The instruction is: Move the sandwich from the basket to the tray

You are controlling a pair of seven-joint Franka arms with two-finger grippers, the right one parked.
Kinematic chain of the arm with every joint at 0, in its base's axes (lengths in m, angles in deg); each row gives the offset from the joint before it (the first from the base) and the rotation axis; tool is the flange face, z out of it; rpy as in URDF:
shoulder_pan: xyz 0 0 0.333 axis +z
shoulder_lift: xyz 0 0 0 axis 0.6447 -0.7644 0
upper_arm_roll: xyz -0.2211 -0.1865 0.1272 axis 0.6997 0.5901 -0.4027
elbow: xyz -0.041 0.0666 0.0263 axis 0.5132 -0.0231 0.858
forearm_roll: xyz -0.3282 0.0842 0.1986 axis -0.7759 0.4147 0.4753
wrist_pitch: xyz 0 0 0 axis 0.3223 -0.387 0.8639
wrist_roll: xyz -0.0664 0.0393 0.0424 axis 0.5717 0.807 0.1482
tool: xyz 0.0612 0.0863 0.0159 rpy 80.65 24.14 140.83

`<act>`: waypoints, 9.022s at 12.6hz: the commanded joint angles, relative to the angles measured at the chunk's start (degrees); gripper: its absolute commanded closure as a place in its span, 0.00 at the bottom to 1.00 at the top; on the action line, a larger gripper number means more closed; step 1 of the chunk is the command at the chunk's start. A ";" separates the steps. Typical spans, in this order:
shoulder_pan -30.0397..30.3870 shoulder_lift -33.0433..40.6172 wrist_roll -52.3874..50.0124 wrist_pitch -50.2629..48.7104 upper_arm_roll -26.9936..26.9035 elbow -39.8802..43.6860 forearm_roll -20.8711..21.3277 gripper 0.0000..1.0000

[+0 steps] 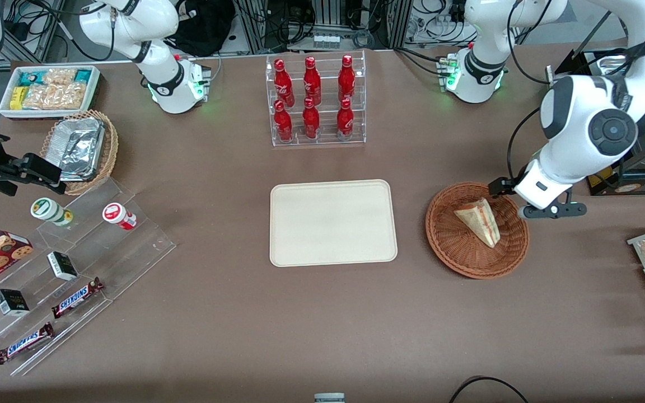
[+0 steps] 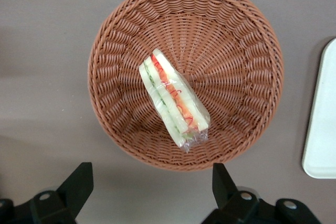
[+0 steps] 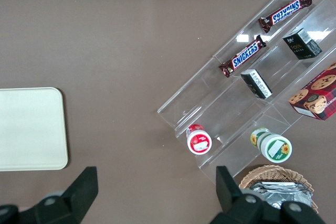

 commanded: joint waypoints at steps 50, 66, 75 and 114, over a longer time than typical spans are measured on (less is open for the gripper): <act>-25.04 -21.68 -34.10 -0.75 0.64 19.68 0.25 0.94; -41.31 -39.90 -56.51 -0.58 0.55 40.19 6.14 0.96; -42.20 -41.66 -58.54 0.57 0.55 41.24 5.96 0.03; 0.42 1.58 -0.28 -38.27 0.73 26.91 -0.37 0.00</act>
